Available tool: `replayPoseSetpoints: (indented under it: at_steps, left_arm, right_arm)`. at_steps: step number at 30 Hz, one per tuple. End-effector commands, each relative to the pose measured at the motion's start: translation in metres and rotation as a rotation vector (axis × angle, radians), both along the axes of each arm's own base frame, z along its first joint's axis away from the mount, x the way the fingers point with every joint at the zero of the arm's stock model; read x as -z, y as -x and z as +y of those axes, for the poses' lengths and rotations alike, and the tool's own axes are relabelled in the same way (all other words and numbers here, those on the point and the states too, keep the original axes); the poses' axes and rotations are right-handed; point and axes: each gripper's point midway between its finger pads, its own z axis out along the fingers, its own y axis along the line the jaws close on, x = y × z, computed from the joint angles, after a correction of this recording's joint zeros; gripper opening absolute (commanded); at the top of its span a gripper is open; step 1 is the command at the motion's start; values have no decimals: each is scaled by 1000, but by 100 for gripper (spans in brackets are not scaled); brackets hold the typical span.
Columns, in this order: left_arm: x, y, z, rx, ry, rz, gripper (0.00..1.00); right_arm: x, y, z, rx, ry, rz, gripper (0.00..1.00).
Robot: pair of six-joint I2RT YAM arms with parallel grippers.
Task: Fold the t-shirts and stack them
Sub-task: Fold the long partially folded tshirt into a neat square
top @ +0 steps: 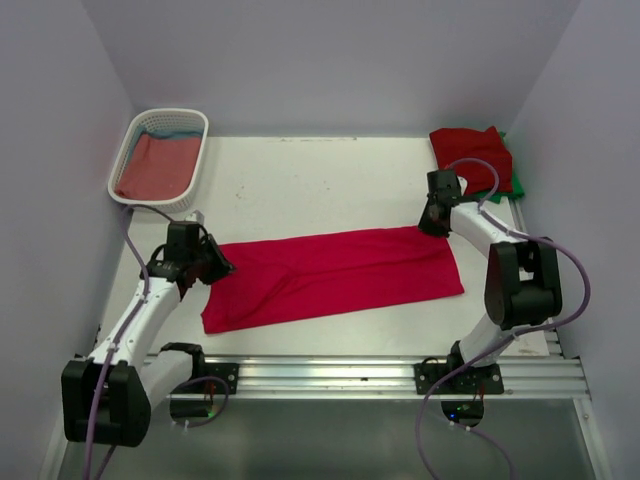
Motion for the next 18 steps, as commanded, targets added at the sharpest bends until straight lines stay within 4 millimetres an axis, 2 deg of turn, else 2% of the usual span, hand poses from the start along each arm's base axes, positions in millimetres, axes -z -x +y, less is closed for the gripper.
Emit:
replayPoseSetpoints:
  at_steps: [1,6,10,15,18]
  left_arm:
    - [-3,-34,-8,17,31,-120,0]
    - [35,-32,4,-13,-36,-50,0]
    - [58,-30,10,-31,-63,3,0]
    - [87,-31,17,-53,-101,80,0]
    - [96,-37,18,-57,-108,99,0]
  right_arm:
    - [-3,-16,14,-20,-67,-48,0]
    - [13,-5,10,-10,-51,-18,0]
    - [27,-3,7,2,-37,17,0]
    - [40,-12,6,15,-24,39,0]
    - [51,-17,3,27,-5,64,0]
